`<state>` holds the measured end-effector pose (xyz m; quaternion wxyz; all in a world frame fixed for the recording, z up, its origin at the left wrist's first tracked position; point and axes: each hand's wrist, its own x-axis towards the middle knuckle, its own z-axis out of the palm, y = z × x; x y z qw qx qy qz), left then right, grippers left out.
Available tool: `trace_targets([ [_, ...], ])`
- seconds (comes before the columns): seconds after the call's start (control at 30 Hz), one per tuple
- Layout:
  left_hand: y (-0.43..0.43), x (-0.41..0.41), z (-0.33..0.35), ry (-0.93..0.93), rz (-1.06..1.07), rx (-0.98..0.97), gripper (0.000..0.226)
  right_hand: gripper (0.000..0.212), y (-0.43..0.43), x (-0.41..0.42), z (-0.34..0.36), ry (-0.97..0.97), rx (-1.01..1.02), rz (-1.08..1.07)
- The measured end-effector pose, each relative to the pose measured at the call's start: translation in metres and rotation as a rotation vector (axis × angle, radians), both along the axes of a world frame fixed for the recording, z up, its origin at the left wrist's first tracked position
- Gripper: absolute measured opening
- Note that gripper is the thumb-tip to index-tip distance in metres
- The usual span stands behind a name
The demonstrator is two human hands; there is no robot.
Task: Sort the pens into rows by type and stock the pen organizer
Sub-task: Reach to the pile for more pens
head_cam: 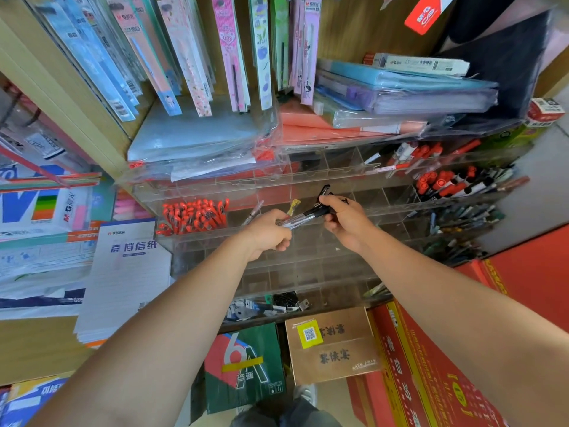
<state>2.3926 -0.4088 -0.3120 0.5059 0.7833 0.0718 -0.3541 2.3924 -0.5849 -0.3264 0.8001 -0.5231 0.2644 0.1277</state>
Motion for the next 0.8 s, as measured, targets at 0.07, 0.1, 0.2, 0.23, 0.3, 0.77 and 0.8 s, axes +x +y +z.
trace_targets([
  [0.07, -0.003, 0.0, 0.001, -0.012, -0.056, 0.01, 0.05, 0.012, 0.001, 0.0, 0.001, 0.002, 0.008, 0.013],
  [0.1, -0.005, 0.0, 0.001, -0.019, -0.086, 0.019, 0.046, 0.013, 0.001, 0.0, 0.001, 0.004, 0.021, 0.018],
  [0.2, -0.008, 0.0, 0.003, -0.084, -0.15, 0.07, 0.032, 0.014, -0.001, 0.002, 0.004, 0.024, 0.035, 0.039],
  [0.23, -0.009, 0.002, 0.002, -0.103, -0.16, 0.088, 0.03, 0.014, -0.002, 0.003, 0.005, 0.034, 0.022, 0.056],
  [0.3, -0.008, 0.005, 0.0, -0.116, -0.179, 0.112, 0.032, 0.013, -0.004, 0.005, 0.007, 0.057, -0.01, 0.086],
  [0.77, -0.002, 0.017, -0.017, -0.493, -0.569, 0.649, 0.058, 0.022, -0.042, 0.035, 0.014, -0.062, -0.379, -0.345],
  [0.8, -0.002, 0.017, -0.02, -0.48, -0.589, 0.656, 0.059, 0.019, -0.039, 0.036, 0.009, -0.066, -0.406, -0.327],
])
